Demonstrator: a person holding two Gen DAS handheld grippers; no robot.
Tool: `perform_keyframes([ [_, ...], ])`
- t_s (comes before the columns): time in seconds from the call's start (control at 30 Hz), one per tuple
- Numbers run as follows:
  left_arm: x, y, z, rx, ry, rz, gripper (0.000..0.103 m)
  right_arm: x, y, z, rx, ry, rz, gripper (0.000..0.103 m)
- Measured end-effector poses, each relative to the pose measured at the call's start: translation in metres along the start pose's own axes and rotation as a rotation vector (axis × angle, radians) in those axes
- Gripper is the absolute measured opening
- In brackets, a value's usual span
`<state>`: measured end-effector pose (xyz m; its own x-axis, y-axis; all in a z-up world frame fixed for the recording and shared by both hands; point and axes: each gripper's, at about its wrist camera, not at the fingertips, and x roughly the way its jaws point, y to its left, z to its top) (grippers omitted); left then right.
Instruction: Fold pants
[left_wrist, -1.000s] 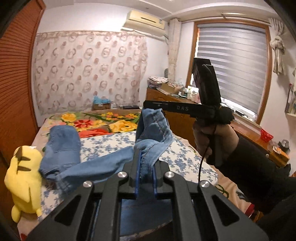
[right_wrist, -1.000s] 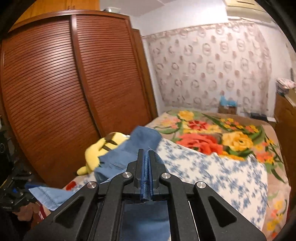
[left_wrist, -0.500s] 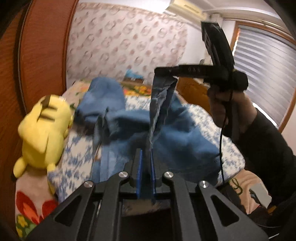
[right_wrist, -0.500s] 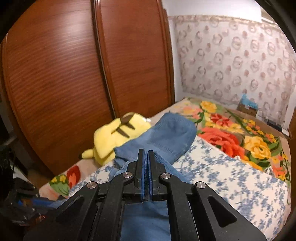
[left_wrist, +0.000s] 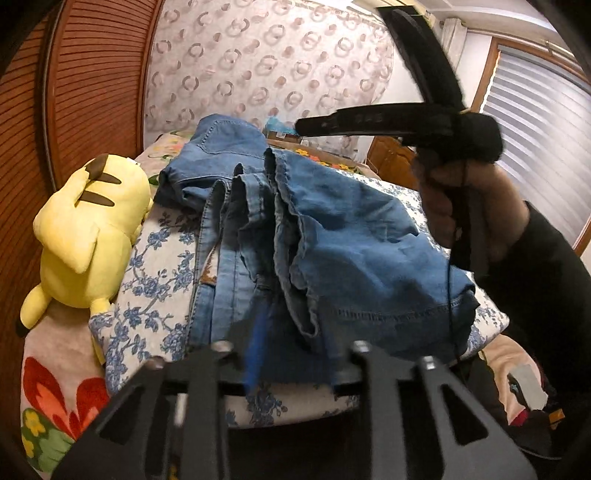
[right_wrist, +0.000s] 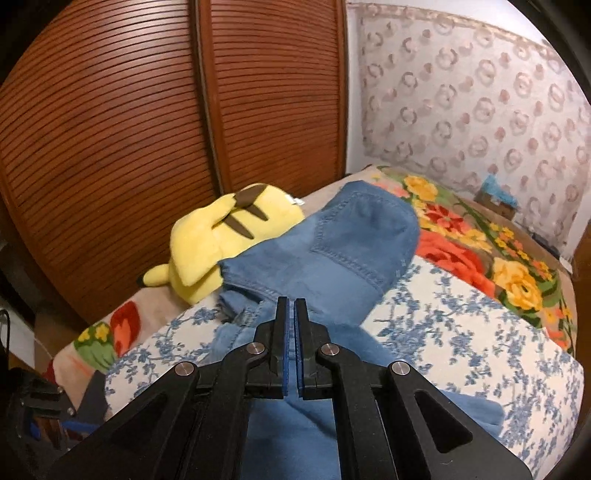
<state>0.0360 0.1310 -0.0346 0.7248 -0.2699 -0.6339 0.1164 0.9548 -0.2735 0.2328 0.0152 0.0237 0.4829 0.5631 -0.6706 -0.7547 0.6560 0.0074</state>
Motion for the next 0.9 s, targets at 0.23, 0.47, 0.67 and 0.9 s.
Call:
perform_keyframes([
  [0.23,0.017,-0.014,0.006,0.029,0.008,0.002,0.037,-0.057,-0.055,-0.033,0.057,-0.015,-0.088,0.044],
  [0.47,0.028,-0.025,0.006,0.024,0.001,-0.007,0.037,-0.12,-0.098,-0.118,0.107,0.057,-0.139,0.043],
  [0.67,0.031,-0.031,0.004,0.015,0.006,-0.008,0.037,-0.151,-0.093,-0.189,0.148,0.095,-0.136,0.043],
  [0.9,0.04,-0.03,-0.002,0.01,0.03,0.019,0.037,-0.159,-0.071,-0.222,0.173,0.107,-0.074,0.036],
])
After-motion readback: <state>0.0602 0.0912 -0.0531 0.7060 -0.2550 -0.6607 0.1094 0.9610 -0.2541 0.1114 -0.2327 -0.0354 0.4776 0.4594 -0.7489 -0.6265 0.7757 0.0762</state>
